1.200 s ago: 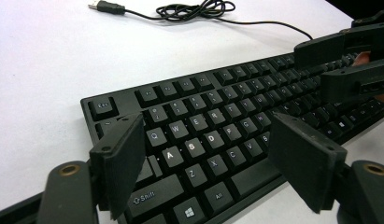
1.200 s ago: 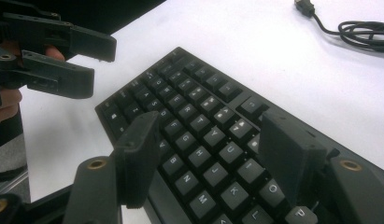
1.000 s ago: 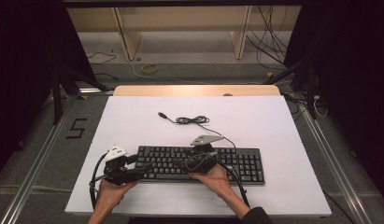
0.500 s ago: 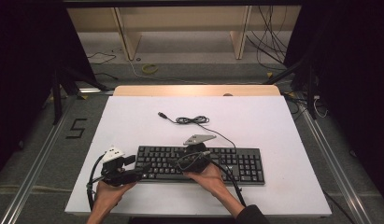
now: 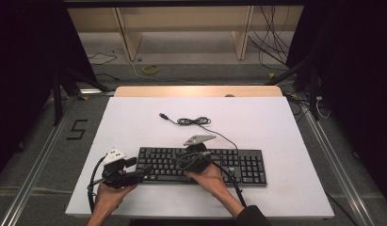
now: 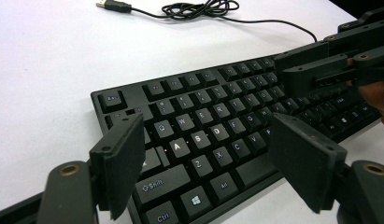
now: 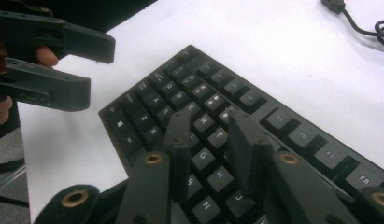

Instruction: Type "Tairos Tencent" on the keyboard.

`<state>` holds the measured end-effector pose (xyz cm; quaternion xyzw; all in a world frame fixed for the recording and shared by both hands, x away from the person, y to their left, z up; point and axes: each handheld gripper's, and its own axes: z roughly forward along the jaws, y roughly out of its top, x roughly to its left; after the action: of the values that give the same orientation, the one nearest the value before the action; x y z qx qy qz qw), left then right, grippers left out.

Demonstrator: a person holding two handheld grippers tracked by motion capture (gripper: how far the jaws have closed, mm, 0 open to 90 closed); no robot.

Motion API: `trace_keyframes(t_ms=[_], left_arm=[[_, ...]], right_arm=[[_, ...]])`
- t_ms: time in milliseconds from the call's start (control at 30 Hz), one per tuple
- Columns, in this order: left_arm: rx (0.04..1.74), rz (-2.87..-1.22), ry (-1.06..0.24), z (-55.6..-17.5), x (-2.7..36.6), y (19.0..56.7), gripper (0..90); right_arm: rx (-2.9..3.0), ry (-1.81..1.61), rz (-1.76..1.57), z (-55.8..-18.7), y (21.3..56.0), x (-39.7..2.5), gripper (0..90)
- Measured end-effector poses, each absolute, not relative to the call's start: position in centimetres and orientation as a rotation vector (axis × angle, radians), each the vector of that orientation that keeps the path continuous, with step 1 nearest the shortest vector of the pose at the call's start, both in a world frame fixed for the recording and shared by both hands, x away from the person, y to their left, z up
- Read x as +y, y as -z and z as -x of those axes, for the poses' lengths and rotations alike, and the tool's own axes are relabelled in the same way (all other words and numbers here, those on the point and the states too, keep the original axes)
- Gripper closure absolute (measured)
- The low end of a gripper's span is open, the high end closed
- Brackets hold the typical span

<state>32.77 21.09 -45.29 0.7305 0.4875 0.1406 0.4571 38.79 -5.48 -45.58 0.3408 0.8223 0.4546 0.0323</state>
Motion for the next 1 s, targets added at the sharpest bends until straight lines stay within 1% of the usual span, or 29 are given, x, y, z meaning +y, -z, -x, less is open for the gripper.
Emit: trace_keyframes(t_ms=[233, 500, 1000], left_arm=[[1.202, -1.8, -0.346, -32.76, 21.08, 45.31, 26.7], [1.201, -1.801, -0.347, -32.76, 21.08, 45.31, 26.7], [1.2, -1.805, -0.349, -32.79, 21.14, 45.34, 26.8]], right_arm=[[2.543, -1.39, -1.044, -38.89, 45.56, -5.6, 79.1], [2.547, -1.367, -1.05, -39.06, 45.6, -5.76, 89.4], [2.551, -1.246, -1.065, -39.75, 45.88, -6.37, 90.0]])
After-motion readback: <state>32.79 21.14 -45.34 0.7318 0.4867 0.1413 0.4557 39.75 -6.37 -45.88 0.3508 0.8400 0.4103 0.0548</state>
